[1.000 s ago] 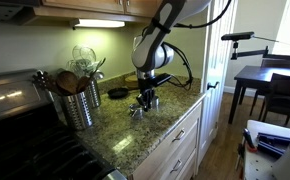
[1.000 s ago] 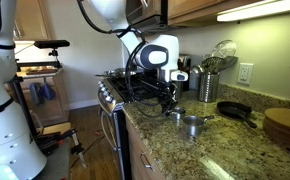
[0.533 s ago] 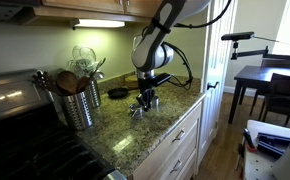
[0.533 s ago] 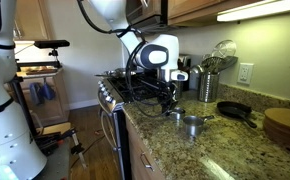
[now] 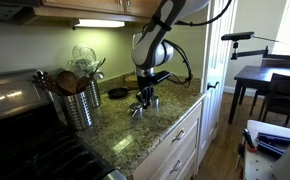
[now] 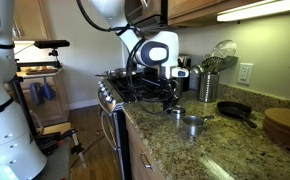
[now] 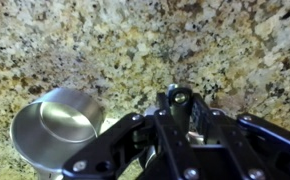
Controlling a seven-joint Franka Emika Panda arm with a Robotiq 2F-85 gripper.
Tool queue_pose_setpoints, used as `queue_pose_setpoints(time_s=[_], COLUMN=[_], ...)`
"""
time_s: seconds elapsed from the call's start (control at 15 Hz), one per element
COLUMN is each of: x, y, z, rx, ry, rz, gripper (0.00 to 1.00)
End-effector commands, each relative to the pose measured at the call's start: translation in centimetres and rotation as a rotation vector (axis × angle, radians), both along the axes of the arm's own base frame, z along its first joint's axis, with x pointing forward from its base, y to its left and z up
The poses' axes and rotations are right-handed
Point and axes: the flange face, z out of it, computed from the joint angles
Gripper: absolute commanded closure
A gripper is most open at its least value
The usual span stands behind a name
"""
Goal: Separate the three pots.
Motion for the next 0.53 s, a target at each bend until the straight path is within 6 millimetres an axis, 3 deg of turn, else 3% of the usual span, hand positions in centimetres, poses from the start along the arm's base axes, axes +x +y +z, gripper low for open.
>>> queue_pose_setpoints(time_s=[0.0,0.47], x=[-1.2,-3.2], y=[0.0,0.1], z=[2.4,3.8], rx=[-0.017,-0.019], ry=[0.004,0.03], rz=[-0.01,-0.049], gripper=[0.87,0.87])
